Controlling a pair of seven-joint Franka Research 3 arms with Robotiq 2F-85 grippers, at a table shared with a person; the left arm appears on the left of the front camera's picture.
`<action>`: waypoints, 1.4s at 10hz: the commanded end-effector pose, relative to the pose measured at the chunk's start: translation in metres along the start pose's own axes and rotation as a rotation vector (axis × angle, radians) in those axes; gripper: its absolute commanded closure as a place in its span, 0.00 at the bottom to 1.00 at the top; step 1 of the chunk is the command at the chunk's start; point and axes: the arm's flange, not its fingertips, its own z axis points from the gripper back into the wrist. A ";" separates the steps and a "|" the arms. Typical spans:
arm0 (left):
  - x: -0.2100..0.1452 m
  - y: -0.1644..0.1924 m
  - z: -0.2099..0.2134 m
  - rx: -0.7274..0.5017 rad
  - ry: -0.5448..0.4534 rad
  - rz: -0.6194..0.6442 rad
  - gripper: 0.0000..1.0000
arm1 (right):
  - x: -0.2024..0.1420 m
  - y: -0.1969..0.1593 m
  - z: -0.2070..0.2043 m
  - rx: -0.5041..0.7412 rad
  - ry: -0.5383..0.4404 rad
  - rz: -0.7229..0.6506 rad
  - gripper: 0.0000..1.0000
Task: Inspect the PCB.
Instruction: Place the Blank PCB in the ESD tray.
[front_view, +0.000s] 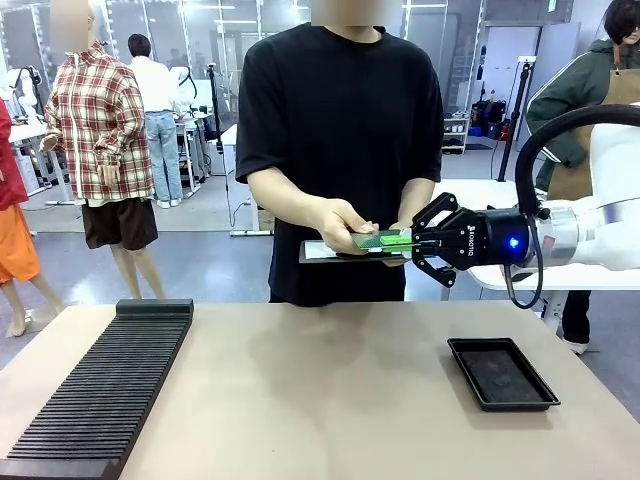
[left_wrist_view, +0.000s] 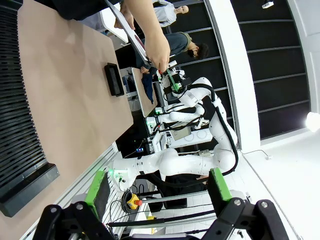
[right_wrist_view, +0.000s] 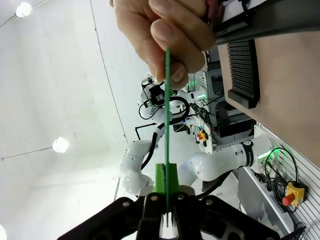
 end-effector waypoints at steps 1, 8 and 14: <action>0.001 -0.003 0.001 0.007 0.002 0.008 0.00 | 0.001 0.004 -0.002 -0.001 0.002 0.007 1.00; 0.001 -0.003 0.001 0.007 0.002 0.008 0.00 | 0.001 0.004 -0.002 -0.001 0.002 0.007 1.00; 0.001 -0.003 0.001 0.007 0.002 0.008 0.00 | 0.001 0.004 -0.002 -0.001 0.002 0.007 1.00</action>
